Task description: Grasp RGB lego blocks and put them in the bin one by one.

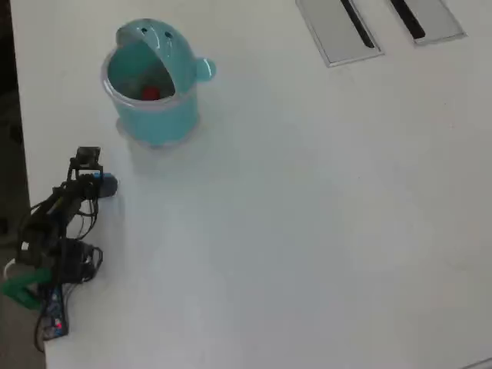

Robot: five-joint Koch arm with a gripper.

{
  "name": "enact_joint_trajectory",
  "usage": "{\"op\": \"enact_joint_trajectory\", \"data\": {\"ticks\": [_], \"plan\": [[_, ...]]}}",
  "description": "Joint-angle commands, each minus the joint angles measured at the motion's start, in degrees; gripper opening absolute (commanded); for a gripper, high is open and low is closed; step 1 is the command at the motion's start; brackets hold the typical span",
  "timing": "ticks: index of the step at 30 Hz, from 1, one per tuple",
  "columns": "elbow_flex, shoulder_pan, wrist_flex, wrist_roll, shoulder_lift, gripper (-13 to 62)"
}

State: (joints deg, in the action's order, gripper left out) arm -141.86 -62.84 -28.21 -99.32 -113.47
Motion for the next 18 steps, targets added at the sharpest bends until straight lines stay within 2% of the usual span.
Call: {"op": "enact_joint_trajectory", "data": {"ticks": [1, 14, 18], "plan": [[0.97, -0.62, 5.1, 0.0, 1.05, 31.2], [0.53, -1.05, 11.87, 0.09, 8.96, 30.3], [1.14, -1.58, 12.04, 0.35, 9.84, 23.5]]}}
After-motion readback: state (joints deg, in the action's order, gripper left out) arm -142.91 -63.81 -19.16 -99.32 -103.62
